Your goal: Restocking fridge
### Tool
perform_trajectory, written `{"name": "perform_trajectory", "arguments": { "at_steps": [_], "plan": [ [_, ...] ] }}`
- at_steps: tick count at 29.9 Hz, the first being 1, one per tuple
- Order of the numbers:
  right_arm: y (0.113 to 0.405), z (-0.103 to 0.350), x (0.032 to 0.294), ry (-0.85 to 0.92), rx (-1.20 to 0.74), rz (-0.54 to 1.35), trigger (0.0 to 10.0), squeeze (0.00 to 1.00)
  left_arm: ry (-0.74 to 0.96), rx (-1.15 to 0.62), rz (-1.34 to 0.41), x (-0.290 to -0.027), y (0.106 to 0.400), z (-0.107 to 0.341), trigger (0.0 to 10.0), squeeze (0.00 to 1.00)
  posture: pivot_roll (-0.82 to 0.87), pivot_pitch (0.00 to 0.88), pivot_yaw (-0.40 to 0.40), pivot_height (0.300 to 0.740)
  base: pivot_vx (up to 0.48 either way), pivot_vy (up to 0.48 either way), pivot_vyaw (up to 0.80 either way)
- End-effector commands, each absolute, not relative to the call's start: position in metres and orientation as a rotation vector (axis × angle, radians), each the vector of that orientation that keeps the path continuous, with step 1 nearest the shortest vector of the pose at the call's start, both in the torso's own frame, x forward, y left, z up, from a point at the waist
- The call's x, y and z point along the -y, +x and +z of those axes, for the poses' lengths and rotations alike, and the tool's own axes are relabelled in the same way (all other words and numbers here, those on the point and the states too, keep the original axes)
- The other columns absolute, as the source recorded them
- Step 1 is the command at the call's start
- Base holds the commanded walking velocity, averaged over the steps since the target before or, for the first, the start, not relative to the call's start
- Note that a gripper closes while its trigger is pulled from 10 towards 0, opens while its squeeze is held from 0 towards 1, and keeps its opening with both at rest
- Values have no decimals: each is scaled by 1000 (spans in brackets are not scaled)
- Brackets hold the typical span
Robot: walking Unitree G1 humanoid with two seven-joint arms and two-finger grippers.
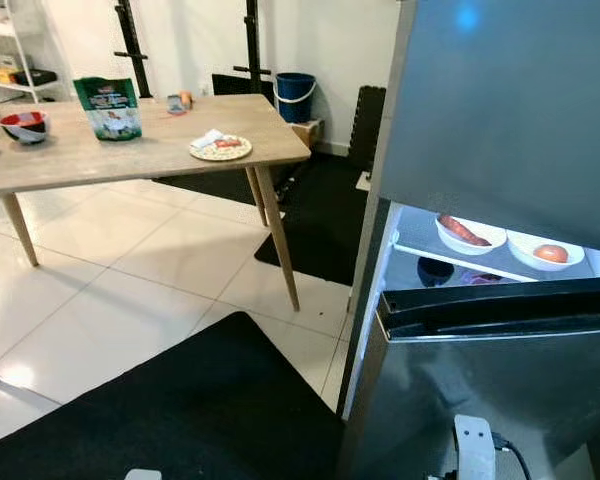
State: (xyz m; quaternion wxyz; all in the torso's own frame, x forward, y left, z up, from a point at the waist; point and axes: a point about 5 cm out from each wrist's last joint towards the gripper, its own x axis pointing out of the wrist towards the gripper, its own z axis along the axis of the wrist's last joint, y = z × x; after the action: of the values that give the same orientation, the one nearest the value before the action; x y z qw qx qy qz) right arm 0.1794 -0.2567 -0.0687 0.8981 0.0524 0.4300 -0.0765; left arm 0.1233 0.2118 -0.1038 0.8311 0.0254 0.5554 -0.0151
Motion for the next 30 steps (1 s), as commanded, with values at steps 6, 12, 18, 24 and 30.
{"name": "perform_trajectory", "arguments": {
  "at_steps": [6, 12, 18, 24, 30],
  "plan": [
    [230, -37, 256, 226, -642, -145, 10000, 0, 53, -1179, -63, -203, 124, -105, 10000, 0, -78, 0, -47, 740, 0, 0, 0],
    [262, -13, 248, 262, -513, -88, 10000, 0, 52, -1184, -66, -203, 121, -106, 10000, 0, -71, 0, -50, 740, 0, 0, 0],
    [288, 6, 232, 234, -436, -4, 10000, 0, 52, -1195, -66, -203, 116, -107, 10000, 0, -54, 10, -55, 740, 0, 0, 0],
    [317, 32, 212, 222, -351, 66, 10000, 0, 48, -1204, -61, -204, 111, -109, 10000, 0, -35, 20, -62, 740, 0, 0, 0],
    [331, 47, 204, 207, -310, 86, 10000, 0, 44, -1207, -55, -205, 108, -109, 10000, 0, -15, 25, -68, 740, 0, 0, 0]
  ]
}}
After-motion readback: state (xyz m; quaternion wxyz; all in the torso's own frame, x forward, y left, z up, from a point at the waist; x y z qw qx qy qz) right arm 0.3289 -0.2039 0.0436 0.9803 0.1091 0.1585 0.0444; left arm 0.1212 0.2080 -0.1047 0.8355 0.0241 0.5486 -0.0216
